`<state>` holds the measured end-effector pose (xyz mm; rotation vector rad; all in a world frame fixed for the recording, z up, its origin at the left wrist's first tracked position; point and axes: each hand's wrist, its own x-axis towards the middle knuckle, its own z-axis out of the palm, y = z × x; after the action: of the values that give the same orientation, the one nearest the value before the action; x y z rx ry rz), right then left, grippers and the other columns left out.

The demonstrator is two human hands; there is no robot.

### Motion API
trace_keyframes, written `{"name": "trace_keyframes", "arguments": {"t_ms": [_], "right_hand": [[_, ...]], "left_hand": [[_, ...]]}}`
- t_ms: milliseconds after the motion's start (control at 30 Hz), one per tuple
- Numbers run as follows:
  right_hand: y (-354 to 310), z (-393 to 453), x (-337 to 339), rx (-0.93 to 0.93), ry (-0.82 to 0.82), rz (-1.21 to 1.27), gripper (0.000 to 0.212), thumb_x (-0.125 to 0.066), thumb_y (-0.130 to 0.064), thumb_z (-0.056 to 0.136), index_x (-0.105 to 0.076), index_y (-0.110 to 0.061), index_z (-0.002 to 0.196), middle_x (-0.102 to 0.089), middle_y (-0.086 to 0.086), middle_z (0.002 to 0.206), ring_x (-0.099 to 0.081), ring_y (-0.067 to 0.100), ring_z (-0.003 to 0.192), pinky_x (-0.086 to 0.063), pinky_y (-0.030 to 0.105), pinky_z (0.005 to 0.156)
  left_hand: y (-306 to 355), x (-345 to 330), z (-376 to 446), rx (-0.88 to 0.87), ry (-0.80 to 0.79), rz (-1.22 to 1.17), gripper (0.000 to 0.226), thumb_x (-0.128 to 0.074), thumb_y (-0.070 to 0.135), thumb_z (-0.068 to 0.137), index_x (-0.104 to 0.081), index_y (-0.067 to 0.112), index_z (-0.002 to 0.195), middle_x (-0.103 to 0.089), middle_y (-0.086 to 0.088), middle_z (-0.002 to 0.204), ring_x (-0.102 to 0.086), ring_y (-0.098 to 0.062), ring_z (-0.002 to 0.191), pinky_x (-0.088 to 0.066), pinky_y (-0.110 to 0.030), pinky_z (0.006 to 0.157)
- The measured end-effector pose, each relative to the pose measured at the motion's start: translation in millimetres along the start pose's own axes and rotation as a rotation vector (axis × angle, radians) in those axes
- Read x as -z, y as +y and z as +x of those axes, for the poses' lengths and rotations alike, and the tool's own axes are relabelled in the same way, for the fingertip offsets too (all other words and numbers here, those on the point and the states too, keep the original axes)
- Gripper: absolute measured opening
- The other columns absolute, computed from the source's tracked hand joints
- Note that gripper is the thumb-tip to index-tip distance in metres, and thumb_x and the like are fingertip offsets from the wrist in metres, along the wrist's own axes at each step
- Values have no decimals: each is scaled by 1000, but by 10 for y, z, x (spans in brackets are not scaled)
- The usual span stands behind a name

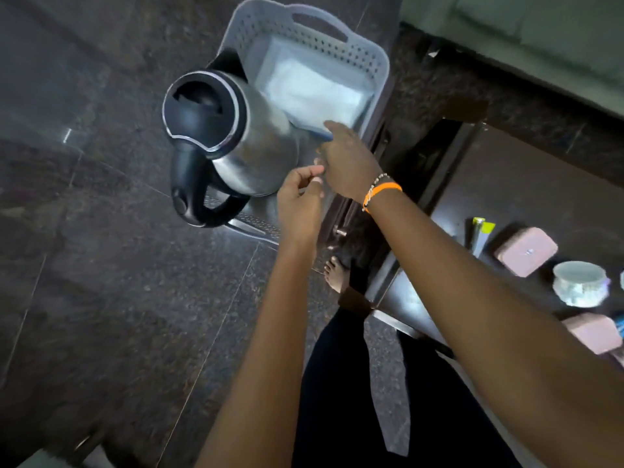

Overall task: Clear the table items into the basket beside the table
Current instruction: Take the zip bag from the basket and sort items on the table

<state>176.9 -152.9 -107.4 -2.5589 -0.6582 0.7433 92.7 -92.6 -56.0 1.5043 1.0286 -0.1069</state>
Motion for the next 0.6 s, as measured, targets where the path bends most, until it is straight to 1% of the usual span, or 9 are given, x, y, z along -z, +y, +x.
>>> {"name": "trace_keyframes", "arguments": {"t_ms": [67,133,200,300,367,433,500,533,600], "right_hand": [[-10,193,-98,-7,-78,-236,40,-47,-29,94,-59,-4,122,-12,15,158,-15,31,146,-11,46,120],[10,298,-142,-53,-105,-348,40,-47,-32,94,-60,-6,121,-4,15,160,-10,33,147,-6,52,119],[6,360,-170,-88,-140,-427,38,-44,-30,95,-59,-8,122,-4,16,160,-13,33,146,-4,54,118],[1,399,-132,-92,-129,-453,39,-42,-21,94,-53,-7,129,-20,15,157,-31,29,140,-5,57,117],[-16,378,-42,-98,-17,-314,38,-45,-14,92,-53,-7,128,-37,13,149,-44,28,132,-11,54,117],[-47,308,75,-126,177,3,35,-47,-8,90,-59,-6,123,-55,13,136,-52,27,124,-25,44,114],[-91,139,228,-221,389,399,29,-54,-7,87,-69,-7,111,-69,12,117,-65,22,107,-43,28,100],[-108,23,298,-270,464,563,25,-57,-7,85,-72,-8,105,-73,10,108,-68,15,95,-47,21,90],[-142,-232,385,-311,519,802,19,-61,-4,83,-75,-9,96,-76,9,97,-64,9,81,-49,20,78]], "left_hand": [[-71,96,98,34,-30,35,19,-49,5,91,-64,15,98,-58,-1,92,-49,-9,76,-43,-22,78],[-125,160,149,53,-58,63,19,-49,7,91,-64,17,98,-58,2,92,-51,-11,82,-45,-24,82],[-164,226,194,70,-72,65,19,-50,8,91,-64,17,98,-59,5,93,-52,-12,89,-45,-27,87],[-177,309,219,82,-77,53,19,-50,8,91,-64,20,96,-59,4,92,-52,-12,85,-45,-25,82],[-160,354,217,80,-82,47,20,-49,8,91,-63,22,93,-59,5,90,-52,-10,80,-45,-23,77],[-124,381,200,81,-90,39,21,-49,9,92,-62,25,91,-58,6,88,-52,-10,78,-46,-25,77],[-74,377,151,74,-96,26,19,-50,12,92,-62,26,89,-57,6,86,-52,-10,77,-48,-30,83],[-39,361,113,61,-96,13,16,-52,15,92,-62,26,88,-57,7,86,-52,-9,77,-48,-32,86],[30,311,31,15,-90,-14,8,-54,22,92,-62,24,92,-58,7,89,-53,-10,82,-48,-33,91]]}}
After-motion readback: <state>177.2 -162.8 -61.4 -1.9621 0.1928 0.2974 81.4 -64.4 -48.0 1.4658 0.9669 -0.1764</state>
